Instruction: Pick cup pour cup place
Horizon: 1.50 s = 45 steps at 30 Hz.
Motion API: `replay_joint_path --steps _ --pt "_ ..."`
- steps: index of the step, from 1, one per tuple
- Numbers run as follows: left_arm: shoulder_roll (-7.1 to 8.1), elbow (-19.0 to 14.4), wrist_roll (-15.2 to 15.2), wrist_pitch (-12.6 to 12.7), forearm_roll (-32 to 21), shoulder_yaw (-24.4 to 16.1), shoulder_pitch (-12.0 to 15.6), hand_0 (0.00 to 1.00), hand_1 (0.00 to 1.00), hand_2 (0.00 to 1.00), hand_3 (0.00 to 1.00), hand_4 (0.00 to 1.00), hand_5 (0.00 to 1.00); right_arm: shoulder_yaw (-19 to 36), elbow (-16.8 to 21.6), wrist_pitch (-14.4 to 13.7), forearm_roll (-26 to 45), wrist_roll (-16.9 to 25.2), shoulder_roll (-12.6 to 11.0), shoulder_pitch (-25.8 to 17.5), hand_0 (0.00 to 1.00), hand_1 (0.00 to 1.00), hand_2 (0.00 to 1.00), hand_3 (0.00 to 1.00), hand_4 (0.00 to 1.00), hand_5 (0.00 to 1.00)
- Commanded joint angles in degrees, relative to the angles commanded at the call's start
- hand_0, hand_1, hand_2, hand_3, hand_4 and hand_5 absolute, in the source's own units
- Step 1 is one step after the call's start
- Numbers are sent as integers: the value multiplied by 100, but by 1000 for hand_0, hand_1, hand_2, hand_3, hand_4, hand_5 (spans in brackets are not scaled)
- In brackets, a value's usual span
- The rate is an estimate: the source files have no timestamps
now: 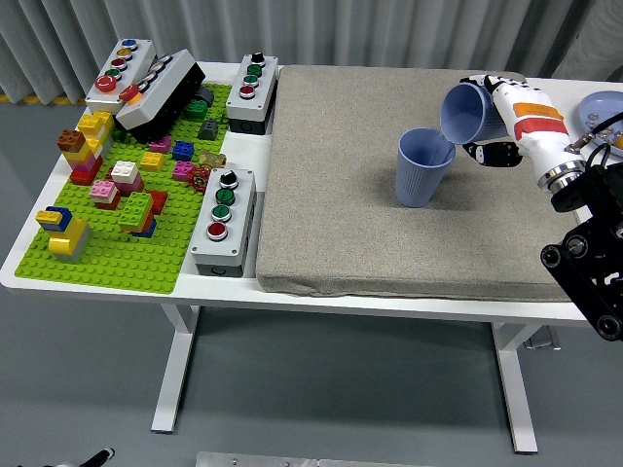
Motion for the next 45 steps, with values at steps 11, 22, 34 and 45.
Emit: replay_joint_path --steps 11,22,34,45 --pt "7 0 -2 0 -23 25 7 818 777 815 743 543 998 -83 38 -101 -206 -98 -25 20 795 662 534 624 752 98" --pt "19 0 2 -3 -36 46 29 818 777 816 744 543 998 -185 92 -128 -248 -231 -26 16 792 662 535 623 748 93" --pt "26 0 2 -4 -44 50 29 818 777 815 744 542 998 -293 201 -204 -344 -329 -62 28 795 662 533 616 747 89" --pt "28 0 2 -2 -43 42 28 818 777 816 744 543 998 -389 276 -243 -413 -385 -67 42 794 662 532 613 744 82"
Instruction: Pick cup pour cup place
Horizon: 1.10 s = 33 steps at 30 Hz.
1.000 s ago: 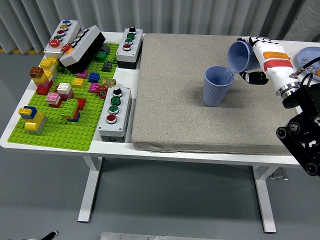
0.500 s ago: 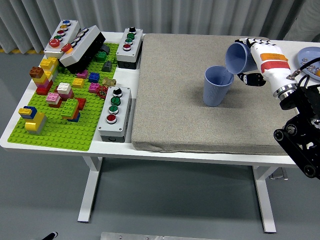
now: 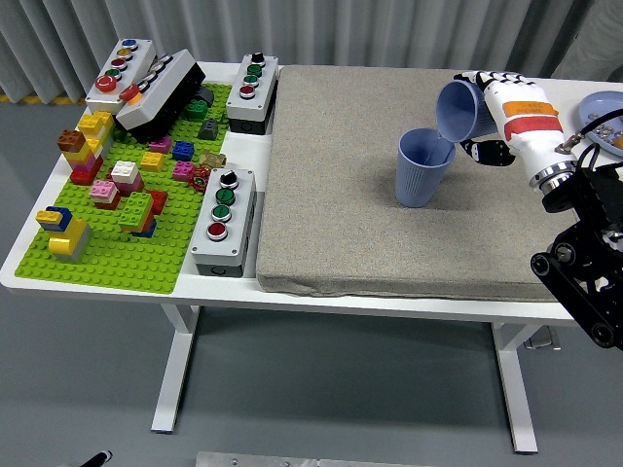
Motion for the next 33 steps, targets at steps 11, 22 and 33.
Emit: replay_joint_path --steps 11,22,33 --pt "7 0 0 -2 6 -14 -13 818 778 816 744 541 998 -268 37 -16 -96 9 -132 125 800 662 532 610 740 63" --pt "12 0 -1 -1 0 -17 -17 819 778 816 743 541 998 -333 52 -20 -159 -2 -146 166 805 663 531 605 730 39" --pt "12 0 2 -2 13 -23 -11 818 777 816 743 542 998 -420 90 -80 -315 -20 -192 211 827 669 528 602 723 17"
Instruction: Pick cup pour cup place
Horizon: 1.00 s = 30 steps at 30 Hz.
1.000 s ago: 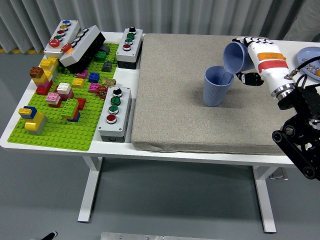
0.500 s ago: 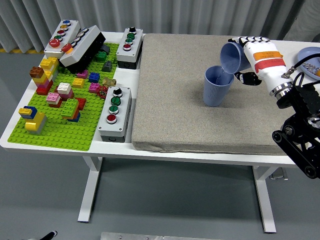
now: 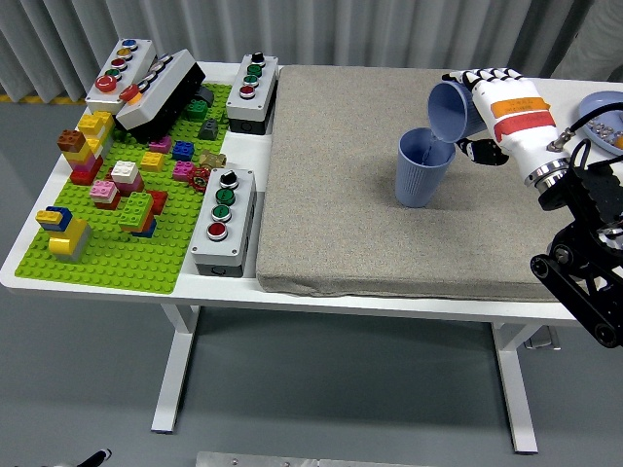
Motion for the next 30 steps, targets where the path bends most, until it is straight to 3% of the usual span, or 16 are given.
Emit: replay_joint_path --steps 11,30 --pt "9 0 2 -2 3 9 8 818 778 816 743 543 998 -208 70 32 -73 -33 -160 87 829 670 528 600 728 22" --pt "7 0 4 0 29 -13 17 818 778 817 743 543 998 -169 35 13 -102 -48 -156 98 827 671 529 596 721 2"
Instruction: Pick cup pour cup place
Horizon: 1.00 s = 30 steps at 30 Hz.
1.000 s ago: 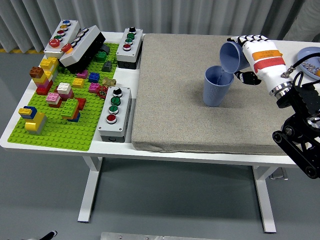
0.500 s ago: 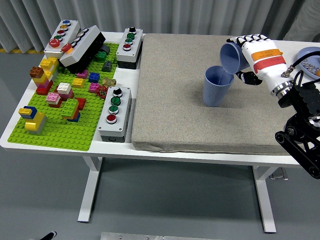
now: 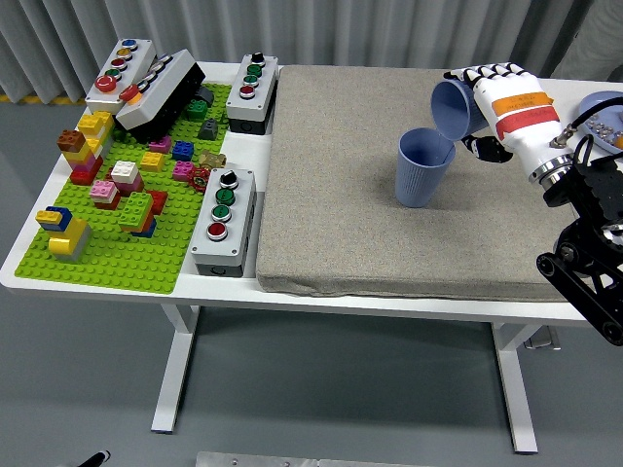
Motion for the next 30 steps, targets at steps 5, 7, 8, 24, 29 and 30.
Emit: replay_joint_path --steps 5,7,8,24,29,30 --pt "-2 0 0 1 3 -11 -3 818 778 815 743 544 998 10 -8 2 63 -1 3 -1 827 670 530 595 713 2" --pt "-4 0 0 2 10 -17 -8 818 778 815 743 544 998 19 -8 8 108 -10 12 -11 827 670 530 595 713 2" --pt "-3 0 0 1 12 -19 -11 818 778 815 743 544 998 33 -2 13 148 -12 20 -20 827 670 530 595 713 2" --pt "-26 0 2 7 36 -54 -11 819 778 816 743 544 998 1192 -287 438 2954 597 183 -174 825 672 531 587 707 2" --pt "-27 0 10 -2 57 -52 -4 818 778 817 743 543 998 1928 -427 805 4183 684 195 -310 817 667 525 587 708 2" --pt "-27 0 10 -2 58 -52 -3 818 778 817 743 543 998 1989 -442 828 4444 681 198 -323 817 667 525 587 708 2"
